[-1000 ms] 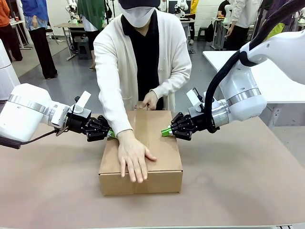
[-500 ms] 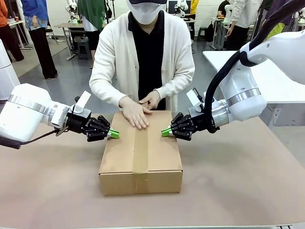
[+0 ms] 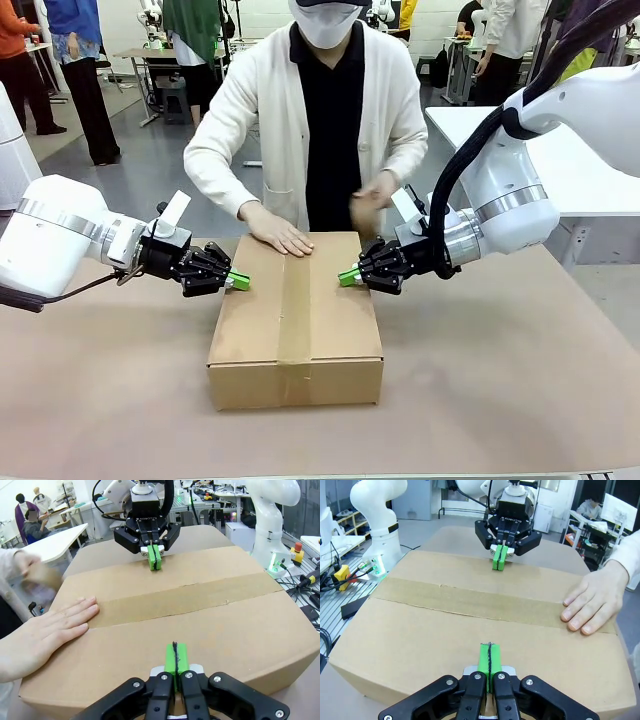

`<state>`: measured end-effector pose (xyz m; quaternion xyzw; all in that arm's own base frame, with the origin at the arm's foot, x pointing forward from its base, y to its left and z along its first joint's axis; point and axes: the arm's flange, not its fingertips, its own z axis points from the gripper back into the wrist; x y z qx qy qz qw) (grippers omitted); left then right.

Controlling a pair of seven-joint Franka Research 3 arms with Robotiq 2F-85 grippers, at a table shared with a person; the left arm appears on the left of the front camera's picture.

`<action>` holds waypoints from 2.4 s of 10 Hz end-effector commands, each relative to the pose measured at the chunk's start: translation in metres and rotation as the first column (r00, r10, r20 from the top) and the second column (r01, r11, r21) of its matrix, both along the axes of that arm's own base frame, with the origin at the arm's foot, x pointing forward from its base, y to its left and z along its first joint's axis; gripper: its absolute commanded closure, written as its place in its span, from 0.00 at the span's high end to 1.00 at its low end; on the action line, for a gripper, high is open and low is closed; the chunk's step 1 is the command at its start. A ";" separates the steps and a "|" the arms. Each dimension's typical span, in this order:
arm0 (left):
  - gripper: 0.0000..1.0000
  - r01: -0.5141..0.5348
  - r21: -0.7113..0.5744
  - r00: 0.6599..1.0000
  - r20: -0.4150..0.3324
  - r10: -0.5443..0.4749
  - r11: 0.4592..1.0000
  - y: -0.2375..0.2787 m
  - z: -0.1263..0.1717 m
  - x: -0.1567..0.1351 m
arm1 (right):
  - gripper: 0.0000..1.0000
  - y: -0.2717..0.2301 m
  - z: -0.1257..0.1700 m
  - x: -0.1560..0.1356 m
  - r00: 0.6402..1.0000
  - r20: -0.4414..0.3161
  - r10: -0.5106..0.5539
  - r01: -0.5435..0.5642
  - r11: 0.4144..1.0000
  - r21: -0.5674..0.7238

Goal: Wrap the clocks to prevent damage.
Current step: After the human seals the box with tape, release both hands from the side flaps of the Package Box.

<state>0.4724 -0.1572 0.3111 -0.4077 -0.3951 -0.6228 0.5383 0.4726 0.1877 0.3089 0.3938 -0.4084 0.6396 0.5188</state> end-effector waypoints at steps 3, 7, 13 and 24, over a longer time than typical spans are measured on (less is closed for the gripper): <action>0.01 -0.007 0.012 1.000 0.009 0.007 1.000 0.000 -0.002 0.000 | 0.01 0.000 -0.003 0.000 1.000 0.001 -0.005 0.005 1.000 -0.010; 0.01 -0.007 0.012 1.000 0.009 0.007 1.000 0.000 -0.002 0.000 | 0.01 0.000 -0.003 0.000 1.000 0.001 -0.005 0.005 1.000 -0.010; 0.01 -0.007 0.012 1.000 0.009 0.007 1.000 0.000 -0.002 0.000 | 0.01 0.000 -0.003 0.000 1.000 0.001 -0.005 0.005 1.000 -0.010; 0.01 -0.127 0.294 0.989 -0.033 0.143 0.947 0.091 0.185 -0.026 | 0.01 -0.098 0.191 -0.046 0.965 0.026 -0.260 0.254 0.911 -0.325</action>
